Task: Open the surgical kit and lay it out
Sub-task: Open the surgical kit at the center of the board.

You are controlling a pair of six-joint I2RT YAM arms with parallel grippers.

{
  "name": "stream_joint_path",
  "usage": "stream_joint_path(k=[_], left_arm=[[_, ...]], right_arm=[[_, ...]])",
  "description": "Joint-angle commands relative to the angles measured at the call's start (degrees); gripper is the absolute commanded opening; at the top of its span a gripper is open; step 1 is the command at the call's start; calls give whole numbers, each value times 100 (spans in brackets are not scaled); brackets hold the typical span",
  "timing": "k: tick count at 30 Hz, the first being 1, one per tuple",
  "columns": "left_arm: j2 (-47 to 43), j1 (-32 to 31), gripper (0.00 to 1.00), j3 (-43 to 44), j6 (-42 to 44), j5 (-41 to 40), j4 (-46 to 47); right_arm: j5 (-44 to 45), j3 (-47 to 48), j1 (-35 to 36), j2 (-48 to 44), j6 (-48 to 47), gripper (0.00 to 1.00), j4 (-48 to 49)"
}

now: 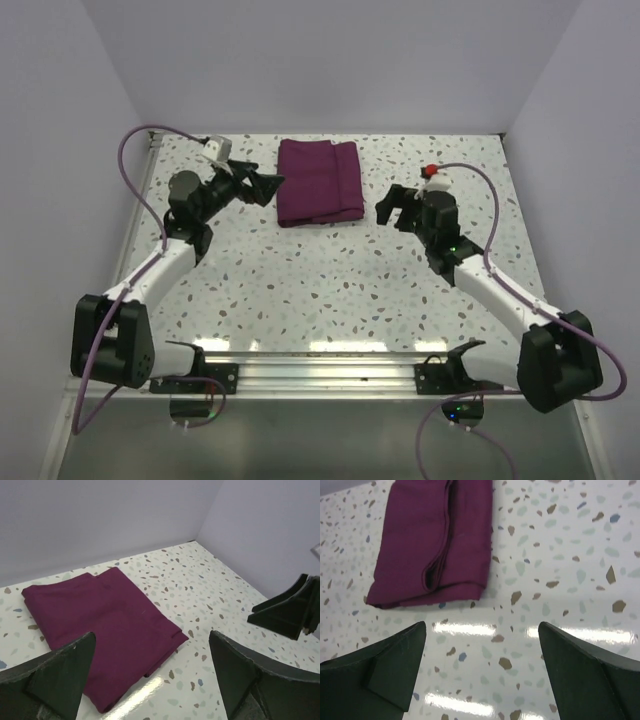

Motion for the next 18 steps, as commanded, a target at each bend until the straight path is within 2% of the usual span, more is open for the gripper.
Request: stream_joint_path(k=[1,2,3,5,6,7,8,9,10,11,12,13,14,15,18], left_arm=[[-444,-291,100,927,164,137,-879],[-444,-422,100,983,278,541,-806],[-505,-467,100,931,245,849,-170],[-445,-494,100,458,-350,661,528],[-270,-485,100,247,-1232,337,809],[-68,-468,100,-42,-1580,29,1265],[230,-467,95,-10,-1679,244,1774],[850,-459,98,269,-1776,446,1153],[1109,-476,100,1002,-1647,579,616],[1259,-711,100,1236,-1410,328,123],[1313,-905,100,1395,-755,-232,-813],[1331,-1151,100,1658,-392,-1725,-1197],[1383,-1640,100,1817,168,-2471,-1514],[1619,-1819,100,2210,348,-3349,-2056],[2199,-2242,95,2809,744,-4075,-2701]], right_arm=[[507,-199,115,-666,402,99,-453],[804,-270,115,-937,499,98,-462],[876,-357,115,-1061,543,98,-427],[886,-551,115,-1238,535,98,-243],[790,-569,124,-1212,535,98,-234],[754,-500,124,-1142,543,99,-321],[676,-421,115,-1081,631,98,-461],[492,-315,124,-941,657,98,-636],[438,-192,124,-879,701,99,-855],[446,-148,115,-826,797,98,-910],[438,-130,115,-747,781,98,-1041],[385,-77,115,-720,729,98,-1146],[428,-51,124,-676,650,98,-1208],[516,19,124,-606,640,98,-1296],[570,72,115,-439,623,98,-1438]])
